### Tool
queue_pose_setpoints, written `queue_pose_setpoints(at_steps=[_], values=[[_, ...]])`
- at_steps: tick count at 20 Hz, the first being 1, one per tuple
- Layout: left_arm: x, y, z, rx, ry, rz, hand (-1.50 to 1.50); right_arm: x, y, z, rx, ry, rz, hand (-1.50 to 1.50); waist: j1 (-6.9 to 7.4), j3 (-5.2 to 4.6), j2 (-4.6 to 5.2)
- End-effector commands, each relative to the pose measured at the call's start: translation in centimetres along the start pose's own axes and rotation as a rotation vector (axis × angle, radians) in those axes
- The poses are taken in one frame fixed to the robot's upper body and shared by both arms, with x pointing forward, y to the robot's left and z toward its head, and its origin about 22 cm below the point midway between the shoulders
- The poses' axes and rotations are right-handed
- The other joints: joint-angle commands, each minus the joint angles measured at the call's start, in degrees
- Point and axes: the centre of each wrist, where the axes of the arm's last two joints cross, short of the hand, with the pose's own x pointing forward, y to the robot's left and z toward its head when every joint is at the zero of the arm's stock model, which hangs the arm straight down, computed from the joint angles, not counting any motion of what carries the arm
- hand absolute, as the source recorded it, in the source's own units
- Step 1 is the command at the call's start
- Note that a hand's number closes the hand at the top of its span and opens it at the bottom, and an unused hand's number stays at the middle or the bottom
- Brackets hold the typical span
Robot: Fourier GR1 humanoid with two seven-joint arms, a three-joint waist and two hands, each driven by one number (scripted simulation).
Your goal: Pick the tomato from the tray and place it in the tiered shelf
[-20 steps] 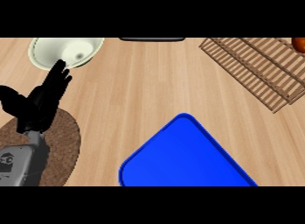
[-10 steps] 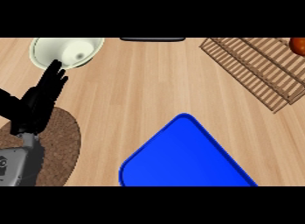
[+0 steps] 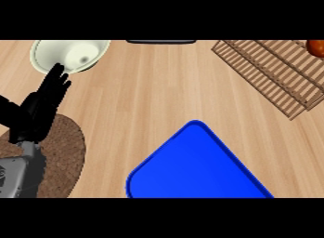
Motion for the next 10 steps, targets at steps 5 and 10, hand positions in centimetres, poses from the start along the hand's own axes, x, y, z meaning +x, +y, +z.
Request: queue_pose_setpoints(at_steps=[5, 10], values=[[-1.0, 0.3, -0.1, 0.004, 0.001, 0.018, 0.0, -2.0, -7.8, 4.1, 0.049, -0.059, -0.116, -1.5, 0.26, 0.08, 0.21], [-0.5, 0.2, -0.1, -0.009, 0.005, -0.001, 0.0, -2.2, -11.9, 7.3, 0.129, -0.162, -0.07, -1.5, 0.01, 0.2, 0.21]])
